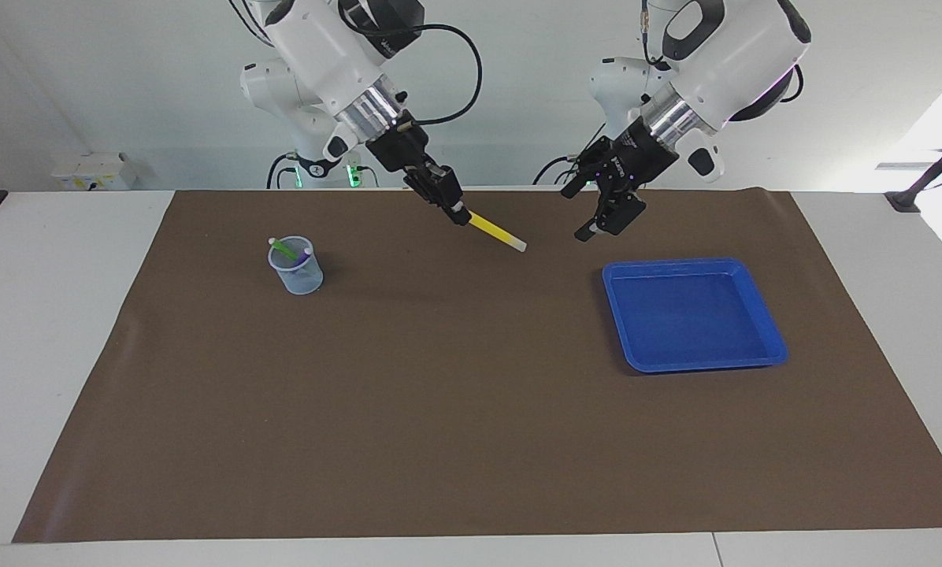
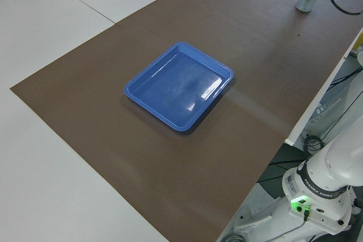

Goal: Right arm passes pens to left for tray arrangement
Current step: 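Carry the yellow pen toward the left gripper while the left gripper approaches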

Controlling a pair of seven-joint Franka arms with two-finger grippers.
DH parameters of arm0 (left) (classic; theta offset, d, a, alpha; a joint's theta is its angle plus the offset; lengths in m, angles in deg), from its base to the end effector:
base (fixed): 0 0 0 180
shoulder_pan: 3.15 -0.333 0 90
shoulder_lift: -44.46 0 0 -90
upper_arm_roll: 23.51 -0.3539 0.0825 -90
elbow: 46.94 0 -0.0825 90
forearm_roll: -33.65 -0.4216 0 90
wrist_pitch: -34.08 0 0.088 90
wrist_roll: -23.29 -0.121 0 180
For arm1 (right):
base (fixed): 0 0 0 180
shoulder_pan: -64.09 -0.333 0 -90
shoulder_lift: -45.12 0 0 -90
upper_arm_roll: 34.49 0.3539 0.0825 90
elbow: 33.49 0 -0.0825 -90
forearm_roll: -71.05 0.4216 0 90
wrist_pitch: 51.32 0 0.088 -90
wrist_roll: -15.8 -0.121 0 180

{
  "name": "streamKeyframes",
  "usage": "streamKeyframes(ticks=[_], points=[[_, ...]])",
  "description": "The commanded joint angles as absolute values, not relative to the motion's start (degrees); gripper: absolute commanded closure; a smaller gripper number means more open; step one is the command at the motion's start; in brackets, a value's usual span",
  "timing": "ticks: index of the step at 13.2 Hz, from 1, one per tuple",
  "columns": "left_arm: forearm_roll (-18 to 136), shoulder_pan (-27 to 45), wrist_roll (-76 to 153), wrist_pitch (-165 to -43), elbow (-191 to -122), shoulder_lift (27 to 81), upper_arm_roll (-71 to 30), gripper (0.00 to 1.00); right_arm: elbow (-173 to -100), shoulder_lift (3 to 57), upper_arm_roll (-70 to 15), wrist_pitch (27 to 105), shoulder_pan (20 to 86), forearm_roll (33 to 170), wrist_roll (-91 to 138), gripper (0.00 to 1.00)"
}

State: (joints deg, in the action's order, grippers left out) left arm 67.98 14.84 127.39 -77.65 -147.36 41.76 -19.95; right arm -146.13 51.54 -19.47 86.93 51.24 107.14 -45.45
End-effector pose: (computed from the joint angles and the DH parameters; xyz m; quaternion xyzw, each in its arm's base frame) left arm 0.5516 -0.2671 0.6330 0.6636 0.6821 -0.1994 0.2335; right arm 0.5328 0.2993 0.5995 -0.8326 0.4194 -0.0133 0.3615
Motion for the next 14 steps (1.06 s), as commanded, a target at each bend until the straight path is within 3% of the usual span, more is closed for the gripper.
streamKeyframes(ticks=[1, 6, 12, 14], points=[[68.8, 16.5, 131.0, -80.1, -149.9, 41.0, -20.4, 0.0, -149.8, 53.9, -19.5, 91.8, 49.4, 108.6, -49.1, 1.0], [68.7, 20.6, 132.6, -90.2, -155.0, 40.6, -20.3, 0.0, -150.4, 54.3, -19.5, 92.7, 47.6, 108.6, -50.2, 1.0], [68.7, 22.9, 127.2, -90.6, -156.5, 40.3, -20.1, 0.0, -150.4, 54.3, -19.5, 92.4, 47.6, 108.6, -50.0, 1.0], [68.7, 23.0, 127.3, -90.3, -156.5, 40.2, -20.1, 0.05, -150.4, 54.3, -19.5, 92.4, 47.6, 108.6, -50.0, 1.0]])
